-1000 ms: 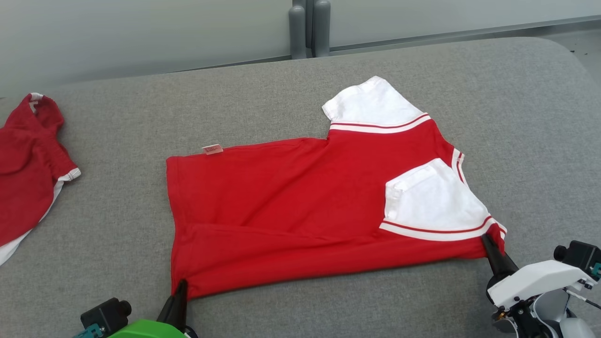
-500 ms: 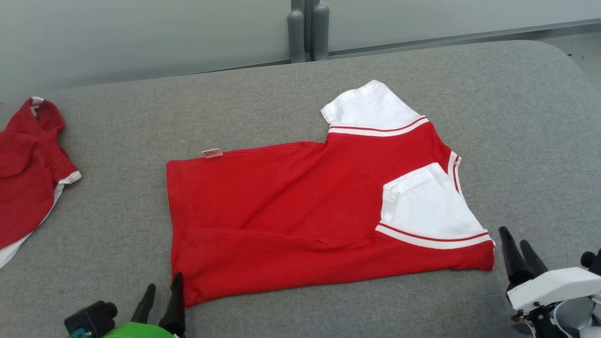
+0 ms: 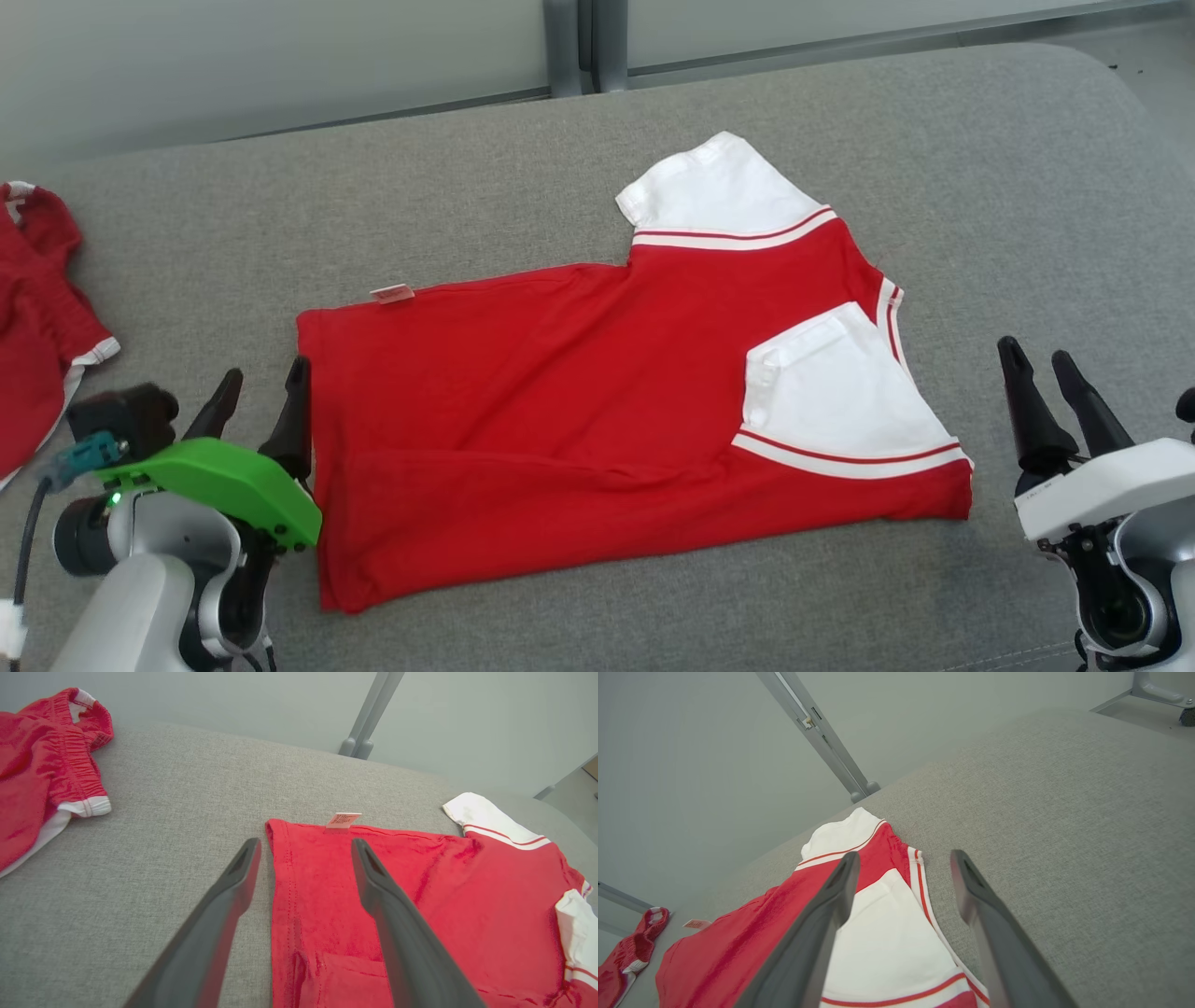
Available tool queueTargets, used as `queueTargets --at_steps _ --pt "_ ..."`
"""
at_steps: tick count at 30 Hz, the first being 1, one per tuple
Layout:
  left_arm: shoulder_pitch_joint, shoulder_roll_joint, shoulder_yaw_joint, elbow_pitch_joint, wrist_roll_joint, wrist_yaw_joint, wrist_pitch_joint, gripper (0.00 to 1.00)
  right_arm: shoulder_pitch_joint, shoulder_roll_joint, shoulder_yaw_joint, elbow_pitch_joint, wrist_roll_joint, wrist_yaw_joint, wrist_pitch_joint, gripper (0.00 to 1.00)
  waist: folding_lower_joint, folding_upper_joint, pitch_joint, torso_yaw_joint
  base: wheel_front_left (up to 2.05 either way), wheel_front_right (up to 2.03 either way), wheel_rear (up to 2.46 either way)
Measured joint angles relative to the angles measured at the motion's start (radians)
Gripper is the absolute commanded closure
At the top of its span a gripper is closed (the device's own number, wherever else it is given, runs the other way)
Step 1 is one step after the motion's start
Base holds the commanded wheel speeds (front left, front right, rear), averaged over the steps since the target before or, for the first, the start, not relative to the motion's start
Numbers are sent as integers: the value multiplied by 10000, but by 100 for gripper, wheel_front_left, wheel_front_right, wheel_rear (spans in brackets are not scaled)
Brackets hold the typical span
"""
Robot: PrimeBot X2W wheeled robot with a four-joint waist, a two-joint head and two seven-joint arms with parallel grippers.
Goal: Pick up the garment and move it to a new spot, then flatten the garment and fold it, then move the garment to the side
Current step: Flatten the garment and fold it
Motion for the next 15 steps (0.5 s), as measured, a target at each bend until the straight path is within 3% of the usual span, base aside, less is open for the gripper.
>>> queueTargets --at_steps 15 --pt "-3464 433 -884 3277 773 -610 1375 0 -1115 -1053 1814 -88 198 0 115 0 0 0 1182 -610 0 0 0"
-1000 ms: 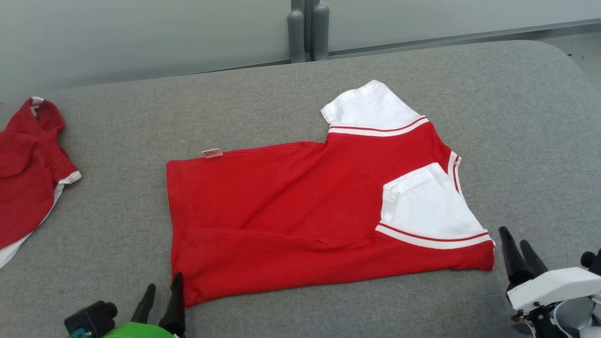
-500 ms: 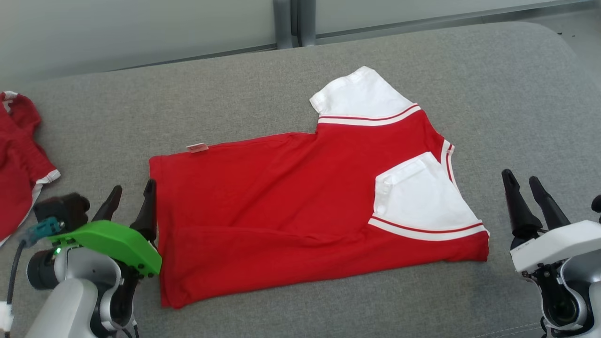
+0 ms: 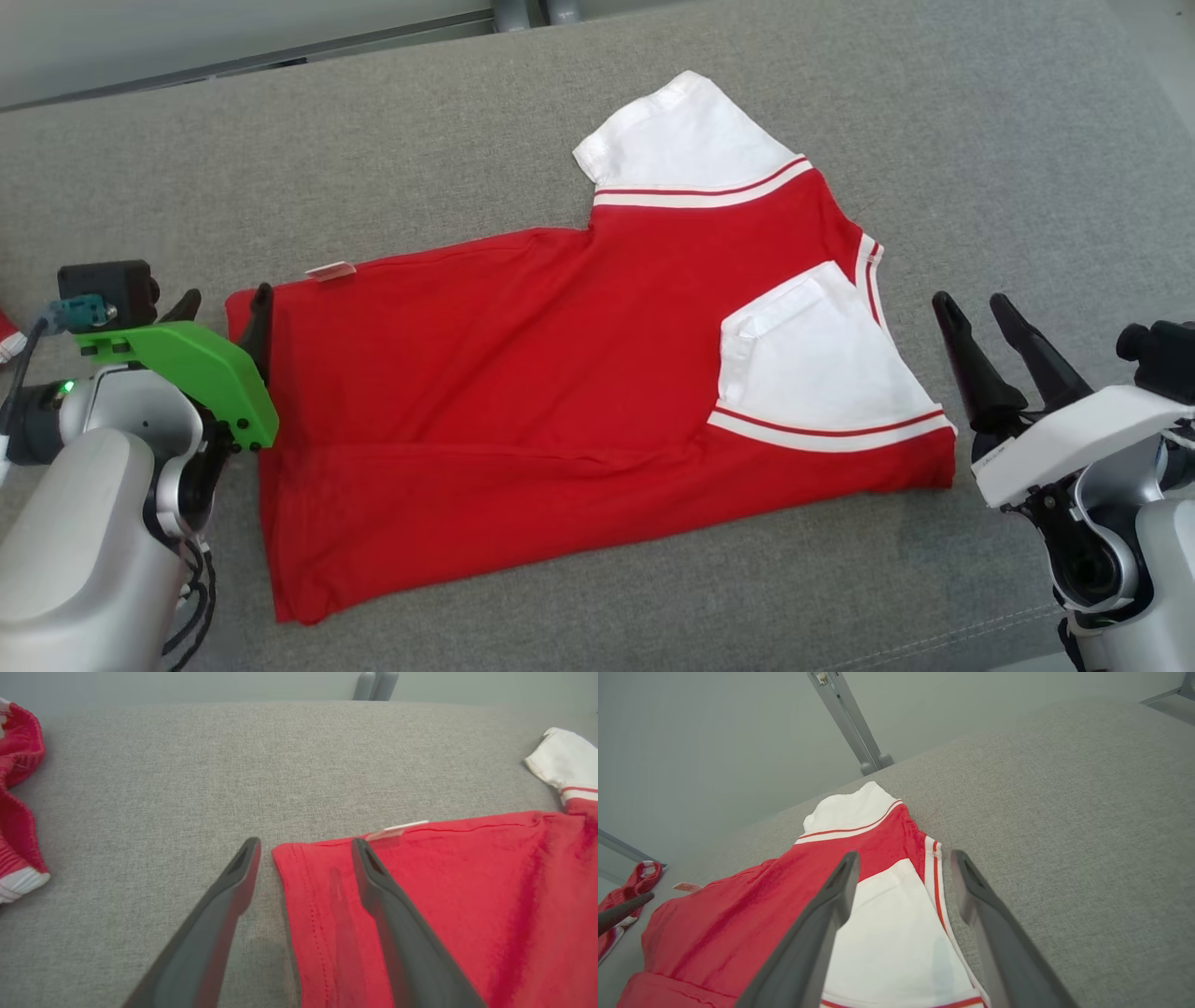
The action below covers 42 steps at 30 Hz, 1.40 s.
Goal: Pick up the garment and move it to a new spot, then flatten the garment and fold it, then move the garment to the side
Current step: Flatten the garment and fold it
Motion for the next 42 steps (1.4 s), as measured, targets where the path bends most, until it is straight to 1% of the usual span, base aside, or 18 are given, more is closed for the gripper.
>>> queueTargets --at_steps 8,11,22,23,26,27,29,32,35,38,42 --pt "-851 146 -472 1241 453 -84 508 0 -158 -265 393 81 182 0 61 0 0 0 276 -155 0 0 0" --pt "-1033 140 -539 1461 458 -169 617 0 -189 -305 433 98 199 0 59 0 0 0 331 -153 0 0 0" --pt "-1399 102 -853 2104 583 -270 746 0 -259 -341 665 186 328 0 61 0 0 0 440 -182 0 0 0" --pt "-1435 79 -876 2144 596 -291 742 2 -267 -359 681 188 330 0 61 0 0 0 455 -192 0 0 0" --pt "-1564 46 -995 2270 623 -401 709 36 -271 -376 713 196 360 0 59 0 0 0 496 -224 0 0 0" --pt "-1601 46 -1064 2322 660 -439 742 51 -273 -387 717 203 360 0 59 0 0 0 506 -234 0 0 0" --pt "-1664 31 -1150 2397 702 -510 780 66 -278 -407 723 217 362 0 59 0 0 0 519 -249 0 0 0" --pt "-1735 23 -1204 2470 729 -525 744 100 -283 -416 719 234 362 0 58 0 0 0 525 -251 0 0 0" --pt "-1784 27 -1340 2518 884 -602 690 100 -323 -428 671 244 360 0 29 0 0 0 521 -234 0 0 0" --pt "-1808 27 -1323 2445 894 -598 357 100 -492 -426 500 245 303 0 -2 0 0 0 507 -179 0 0 0" --pt "-1813 23 -1275 2059 936 -594 -132 100 -885 -458 255 297 -58 0 105 0 0 0 457 -55 0 0 0"
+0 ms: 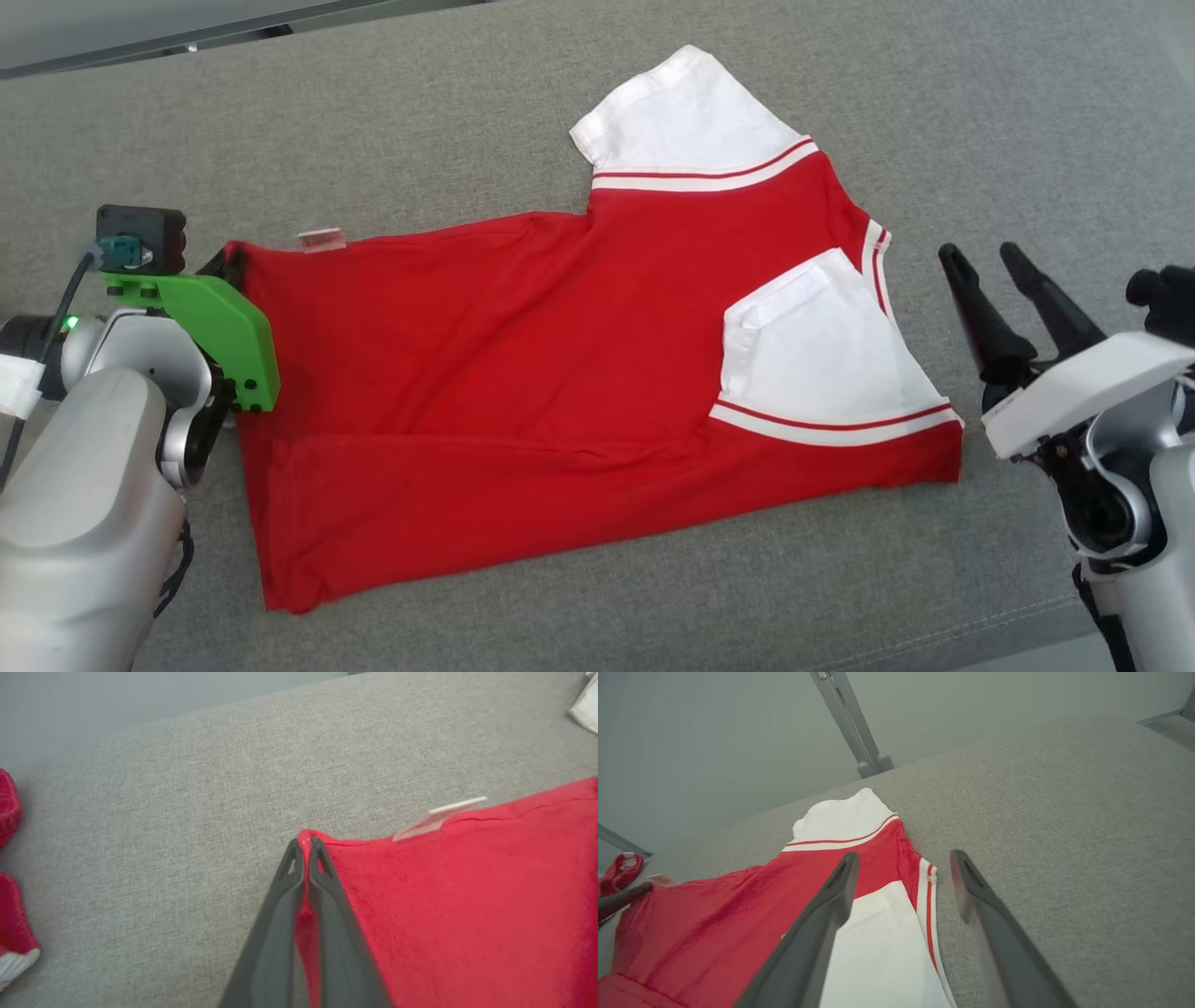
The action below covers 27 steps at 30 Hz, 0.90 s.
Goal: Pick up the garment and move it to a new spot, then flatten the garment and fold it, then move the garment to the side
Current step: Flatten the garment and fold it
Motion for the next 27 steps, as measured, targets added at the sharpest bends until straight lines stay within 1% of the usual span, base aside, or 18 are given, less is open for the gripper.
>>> queueTargets --at_steps 2,6,8,12,13,20,27 --pt "66 -4 0 -341 2 13 -244 100 -371 -46 -105 21 -176 0 201 0 0 0 -15 94 0 0 0" --pt "428 -50 75 -1126 -4 259 -593 100 -1476 -224 -196 268 -541 0 788 0 0 0 14 360 0 0 0" --pt "570 -111 65 -1551 -4 395 -725 100 -2149 -284 -161 539 -662 0 1149 0 0 0 68 526 0 0 0" --pt "667 -313 8 -2217 6 531 -874 100 -3617 -454 94 1367 -993 0 1877 0 0 0 265 895 0 0 0" --pt "667 -313 8 -2217 6 531 -874 100 -3617 -454 94 1367 -993 0 1877 0 0 0 265 895 0 0 0" --pt "361 -834 -161 -2673 75 692 -1129 100 -6139 -616 522 3561 -1513 0 3070 0 1 0 865 1613 0 0 0" --pt "-91 -1386 -376 -2692 163 686 -1471 100 -7812 -746 802 5522 -2186 0 3616 0 1 0 1597 2319 0 0 0"
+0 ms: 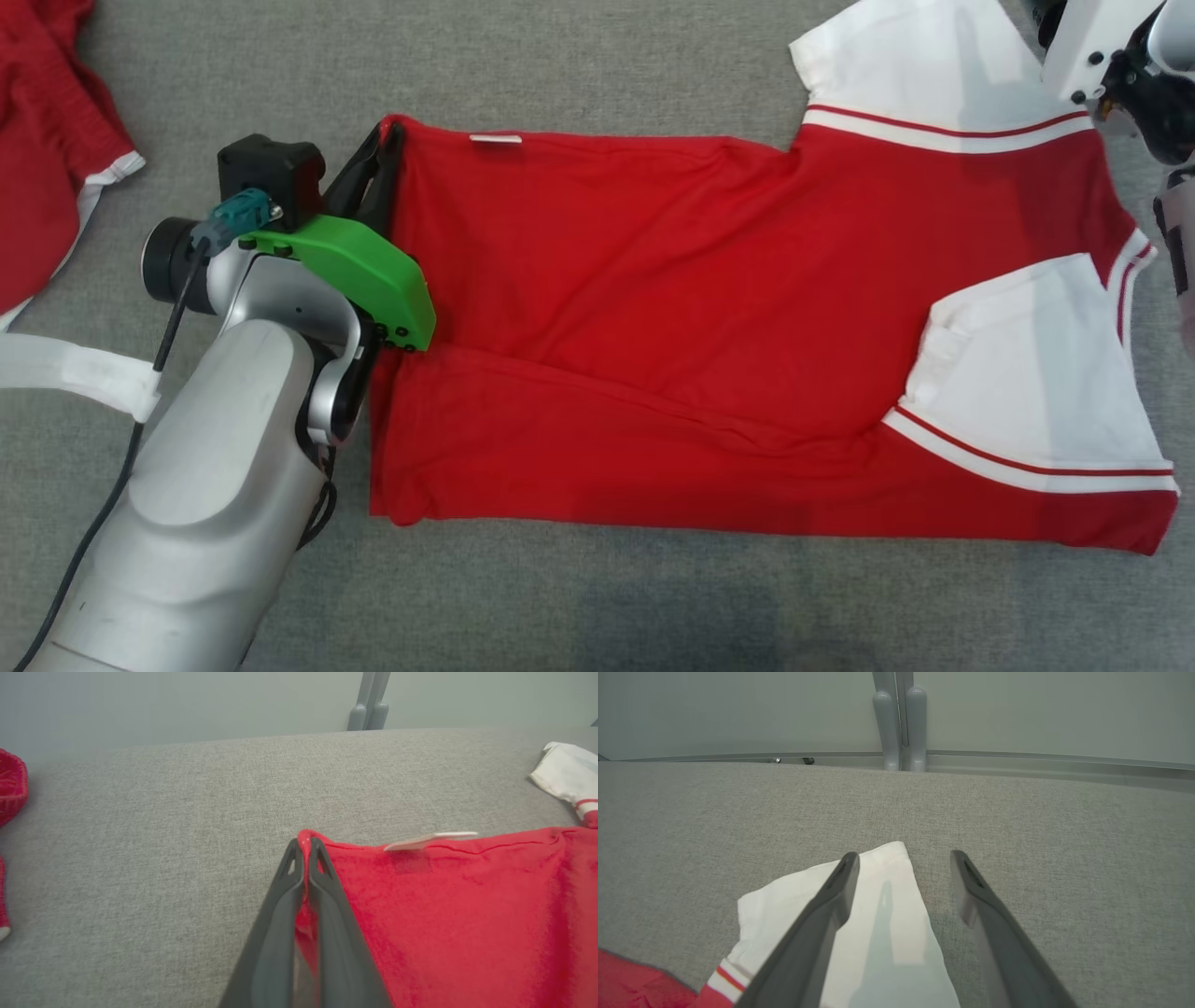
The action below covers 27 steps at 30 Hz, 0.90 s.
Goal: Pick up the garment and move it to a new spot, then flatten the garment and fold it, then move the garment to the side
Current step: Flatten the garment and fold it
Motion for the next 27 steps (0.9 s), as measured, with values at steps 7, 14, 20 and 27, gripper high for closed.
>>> queueTargets --at_steps 7,14,20,27 --pt "-373 -399 -153 257 27 -86 -326 100 -1039 25 -128 1580 -667 2 25 0 0 0 674 631 0 0 0" --pt "-508 -529 -232 552 25 -176 -483 100 -1595 144 31 2493 -1034 0 247 0 0 0 1060 1023 0 0 0" --pt "-569 -533 -249 754 -29 -230 -518 100 -1818 128 439 2771 -1118 0 495 55 0 0 1060 1004 0 0 0" --pt "-650 -464 -236 928 -65 -257 -598 100 -1899 219 662 2963 -1218 4 171 100 0 0 990 856 0 0 0"
